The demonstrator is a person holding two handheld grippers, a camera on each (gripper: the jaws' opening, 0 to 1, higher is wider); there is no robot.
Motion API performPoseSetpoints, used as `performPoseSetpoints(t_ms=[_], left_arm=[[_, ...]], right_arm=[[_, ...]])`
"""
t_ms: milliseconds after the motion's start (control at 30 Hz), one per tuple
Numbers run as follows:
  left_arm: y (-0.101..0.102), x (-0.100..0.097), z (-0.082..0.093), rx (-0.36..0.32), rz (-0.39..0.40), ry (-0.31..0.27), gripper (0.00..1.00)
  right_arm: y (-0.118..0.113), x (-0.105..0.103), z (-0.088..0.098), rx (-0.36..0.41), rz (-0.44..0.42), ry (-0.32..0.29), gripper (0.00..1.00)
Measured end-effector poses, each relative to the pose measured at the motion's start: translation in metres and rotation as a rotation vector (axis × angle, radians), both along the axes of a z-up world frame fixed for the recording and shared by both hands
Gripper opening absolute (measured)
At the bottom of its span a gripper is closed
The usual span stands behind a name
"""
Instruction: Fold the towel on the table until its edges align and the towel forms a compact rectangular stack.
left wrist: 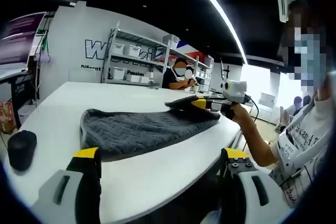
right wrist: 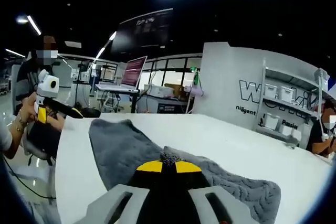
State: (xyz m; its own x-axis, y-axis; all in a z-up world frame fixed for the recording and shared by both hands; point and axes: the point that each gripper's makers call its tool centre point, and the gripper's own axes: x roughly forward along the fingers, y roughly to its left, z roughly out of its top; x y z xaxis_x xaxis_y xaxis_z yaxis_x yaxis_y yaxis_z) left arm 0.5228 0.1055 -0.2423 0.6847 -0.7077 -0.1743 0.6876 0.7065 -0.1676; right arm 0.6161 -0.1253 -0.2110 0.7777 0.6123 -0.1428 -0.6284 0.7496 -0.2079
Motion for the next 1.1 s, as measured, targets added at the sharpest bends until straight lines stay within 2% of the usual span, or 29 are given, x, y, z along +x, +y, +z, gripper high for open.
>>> performPoseSetpoints(t_ms=[233,533,900,1100], left_arm=[[0.008,-0.007,-0.001,0.004,0.003,-0.005,0.99],[0.027,-0.011,0.002,-0.004,0.017,-0.006,0.99],[0.041,-0.021,0.0,-0.001,0.024,-0.011,0.99],[0.045,-0.026,-0.002,-0.009,0.034,-0.008,0.99]], right_arm=[[0.034,0.001,0.004,0.01,0.06,-0.002,0.05],[0.092,0.003,0.006,0.006,0.156,0.0,0.05],[0.147,0.011,0.01,0.013,0.227,0.012,0.05],[0.174,0.013,0.023,0.029,0.262,-0.002,0.05]])
